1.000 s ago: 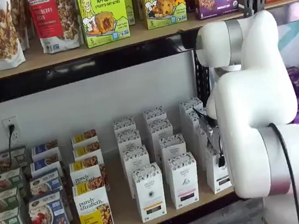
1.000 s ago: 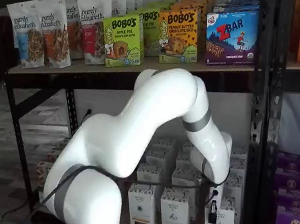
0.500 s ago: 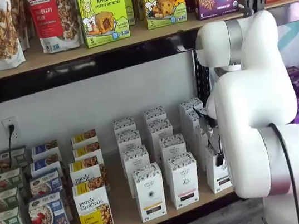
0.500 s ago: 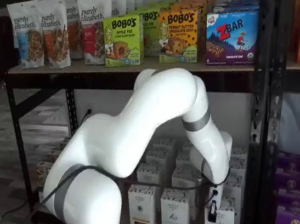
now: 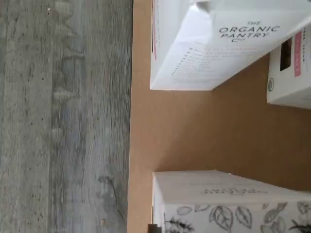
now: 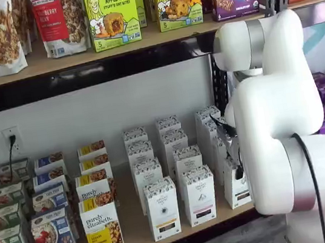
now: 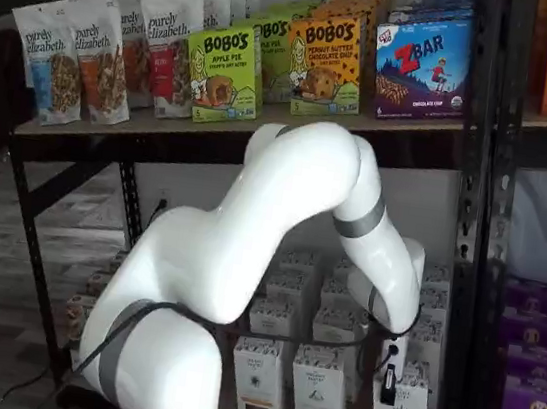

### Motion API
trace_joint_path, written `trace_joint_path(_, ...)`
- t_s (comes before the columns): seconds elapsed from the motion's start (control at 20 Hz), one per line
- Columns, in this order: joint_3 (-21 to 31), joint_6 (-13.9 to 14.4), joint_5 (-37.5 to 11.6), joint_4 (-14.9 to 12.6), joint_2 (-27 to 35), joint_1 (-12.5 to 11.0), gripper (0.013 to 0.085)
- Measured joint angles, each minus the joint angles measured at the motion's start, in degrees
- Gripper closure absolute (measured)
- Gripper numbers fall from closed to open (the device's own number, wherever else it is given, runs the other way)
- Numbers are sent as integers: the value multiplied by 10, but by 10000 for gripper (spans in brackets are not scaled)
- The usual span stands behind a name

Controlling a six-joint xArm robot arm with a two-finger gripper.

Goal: Pick up the white box with a green strip in the middle, on the bottom shelf, the sixth box from the left

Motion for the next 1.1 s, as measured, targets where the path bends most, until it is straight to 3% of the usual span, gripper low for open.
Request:
trace_joint_path(0.25, 3, 1, 2, -1, -3, 0, 490)
trace_joint_path(0.5, 12, 45, 23, -49, -14, 0, 490)
trace_joint_path(1.1, 172, 84, -32, -89, -109, 8, 490)
